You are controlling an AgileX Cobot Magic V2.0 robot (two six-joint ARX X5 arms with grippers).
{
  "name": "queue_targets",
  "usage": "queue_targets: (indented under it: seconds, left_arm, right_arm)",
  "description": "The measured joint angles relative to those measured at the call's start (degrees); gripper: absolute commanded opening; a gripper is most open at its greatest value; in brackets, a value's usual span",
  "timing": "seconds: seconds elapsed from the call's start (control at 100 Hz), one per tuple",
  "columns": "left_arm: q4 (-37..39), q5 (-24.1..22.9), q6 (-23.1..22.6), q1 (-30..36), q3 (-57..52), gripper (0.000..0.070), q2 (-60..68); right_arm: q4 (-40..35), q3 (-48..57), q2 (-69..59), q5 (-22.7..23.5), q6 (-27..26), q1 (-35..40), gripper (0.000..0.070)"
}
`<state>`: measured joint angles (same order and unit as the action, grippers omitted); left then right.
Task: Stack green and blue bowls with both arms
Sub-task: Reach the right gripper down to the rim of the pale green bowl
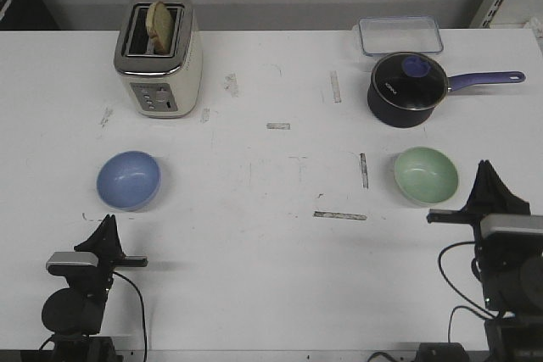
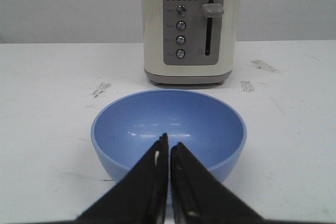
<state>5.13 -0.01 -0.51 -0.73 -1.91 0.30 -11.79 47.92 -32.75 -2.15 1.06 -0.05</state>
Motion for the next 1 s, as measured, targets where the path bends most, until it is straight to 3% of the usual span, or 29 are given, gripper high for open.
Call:
queue_targets:
  seconds: [0.22,0.39,0.67,1.0]
  left_arm:
    - [0.0,0.0,0.0,0.0,0.0,0.0002,0.0]
    - [0.0,0.02,0.0,0.0,0.0,0.0002,0.0]
    - [0.0,1.01,0.0,0.0,0.0,0.0002,0.0]
    - [0.0,1.46,0.0,0.0,0.0,0.0002,0.0]
  right_arm:
    - [-20.94,20.96,-18.12,3.93,0.07,-0.92,0.0288]
    - [-31.06,27.39,-27.47,4.59,1.27,-4.7,0.0487]
    - [-41.53,27.41,-39.41,9.62,8.35,-14.91,0.0498]
    - [-40.19,27.41,-55.06,12.11,10.51,-19.37,0.0498]
